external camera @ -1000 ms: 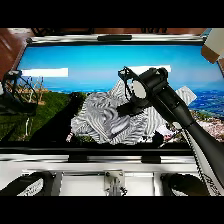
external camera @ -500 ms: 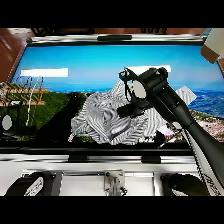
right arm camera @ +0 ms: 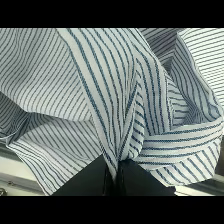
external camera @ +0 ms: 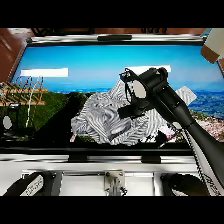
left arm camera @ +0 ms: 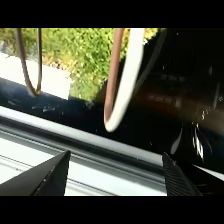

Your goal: Fold the shirts.

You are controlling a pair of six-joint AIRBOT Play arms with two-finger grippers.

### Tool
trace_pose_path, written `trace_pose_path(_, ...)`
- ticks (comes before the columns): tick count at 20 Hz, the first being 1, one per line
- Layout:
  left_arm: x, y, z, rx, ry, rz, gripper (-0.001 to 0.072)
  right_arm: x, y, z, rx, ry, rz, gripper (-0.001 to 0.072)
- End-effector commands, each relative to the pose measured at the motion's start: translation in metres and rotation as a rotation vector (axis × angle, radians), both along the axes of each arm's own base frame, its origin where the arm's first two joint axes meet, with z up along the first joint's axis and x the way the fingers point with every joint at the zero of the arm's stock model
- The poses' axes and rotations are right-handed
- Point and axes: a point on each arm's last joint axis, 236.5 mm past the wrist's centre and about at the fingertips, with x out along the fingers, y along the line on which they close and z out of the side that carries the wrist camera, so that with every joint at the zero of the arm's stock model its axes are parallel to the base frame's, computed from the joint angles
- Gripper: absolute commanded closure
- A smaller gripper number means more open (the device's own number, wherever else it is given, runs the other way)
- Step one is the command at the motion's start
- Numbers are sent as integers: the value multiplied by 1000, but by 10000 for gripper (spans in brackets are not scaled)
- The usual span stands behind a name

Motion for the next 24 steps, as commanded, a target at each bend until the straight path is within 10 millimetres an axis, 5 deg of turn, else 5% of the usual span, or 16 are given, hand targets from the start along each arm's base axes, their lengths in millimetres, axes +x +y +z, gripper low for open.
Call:
trace_pose_path(1, 4, 10, -17, -9, 15, 16, 43, -2, 1, 0, 4, 8, 0, 615)
trace_pose_path(6, 10, 6, -35, -60, 49, 15, 59, -4, -1, 0, -4, 17, -1, 615)
trace_pose_path(17, 20, 17, -34, -90, 105, 8, 158, -6, -2, 0, -9, 24, 0, 615)
trace_pose_path(19, 14, 20, -36, -96, 133, -15, 282, -6, -2, 0, -9, 24, 0, 615)
trace_pose_path(24, 19, 24, -39, -93, 116, -27, 383, -6, -2, 0, -9, 25, -1, 615)
